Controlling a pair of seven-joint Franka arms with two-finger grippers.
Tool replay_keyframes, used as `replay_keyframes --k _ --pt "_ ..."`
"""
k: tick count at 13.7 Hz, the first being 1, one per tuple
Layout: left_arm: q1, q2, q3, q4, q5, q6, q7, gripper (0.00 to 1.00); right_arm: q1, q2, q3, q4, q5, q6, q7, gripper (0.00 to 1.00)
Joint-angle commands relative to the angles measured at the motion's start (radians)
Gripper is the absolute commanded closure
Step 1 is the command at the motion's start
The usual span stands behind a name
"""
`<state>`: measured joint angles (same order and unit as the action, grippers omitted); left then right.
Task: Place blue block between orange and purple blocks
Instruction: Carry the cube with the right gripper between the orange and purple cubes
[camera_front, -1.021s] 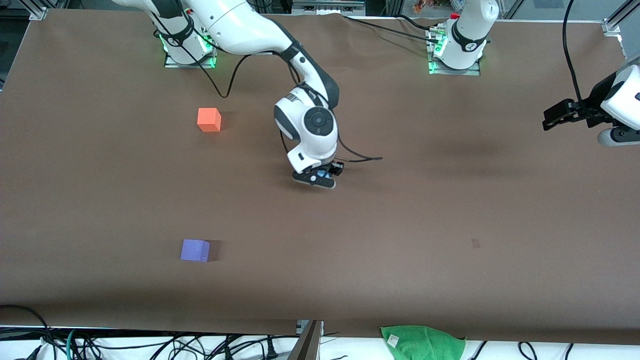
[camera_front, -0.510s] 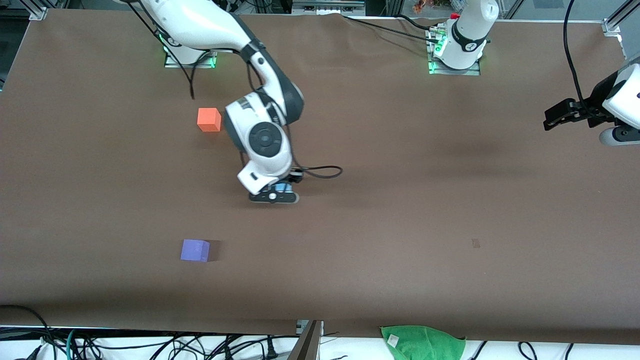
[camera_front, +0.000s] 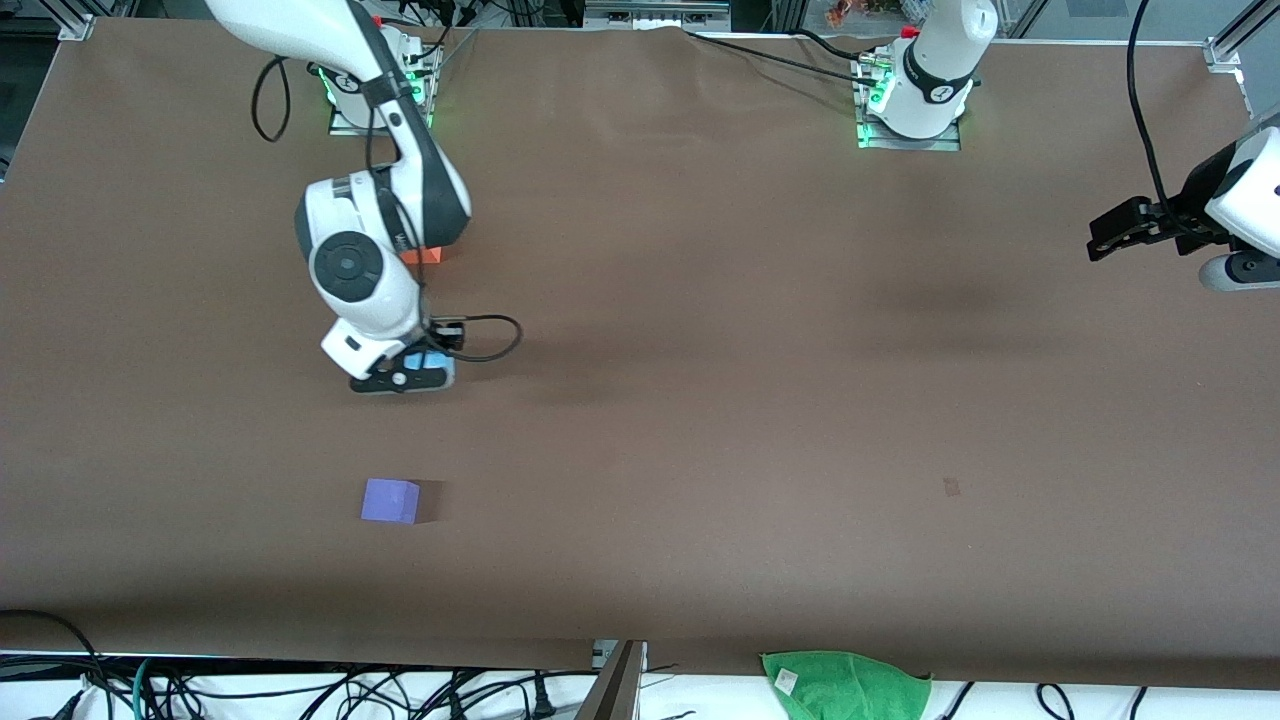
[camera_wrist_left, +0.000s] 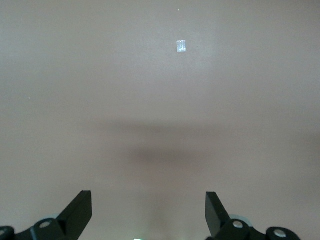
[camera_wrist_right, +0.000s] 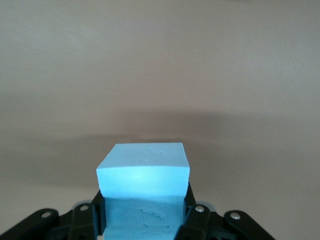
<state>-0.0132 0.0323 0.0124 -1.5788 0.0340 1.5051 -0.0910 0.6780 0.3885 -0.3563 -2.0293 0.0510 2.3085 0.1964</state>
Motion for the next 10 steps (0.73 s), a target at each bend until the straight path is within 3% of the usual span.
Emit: replay_keyframes --k 1,9,10 --pt "-0.001 0.008 0.0 0.026 -0.008 -0.017 -0.001 0.0 0.0 -0.031 -0.018 -0.124 0.012 0.118 -0.031 0.92" --pt "0.004 0.008 0.001 0.026 -0.006 -0.017 -0.001 0.0 -0.032 0.024 -0.009 -0.144 0.113 0.206 -0.035 0.89" --pt "0.004 0.008 0.001 0.028 -0.006 -0.017 -0.001 0.0 -0.032 0.03 -0.007 -0.144 0.113 0.212 -0.035 0.82"
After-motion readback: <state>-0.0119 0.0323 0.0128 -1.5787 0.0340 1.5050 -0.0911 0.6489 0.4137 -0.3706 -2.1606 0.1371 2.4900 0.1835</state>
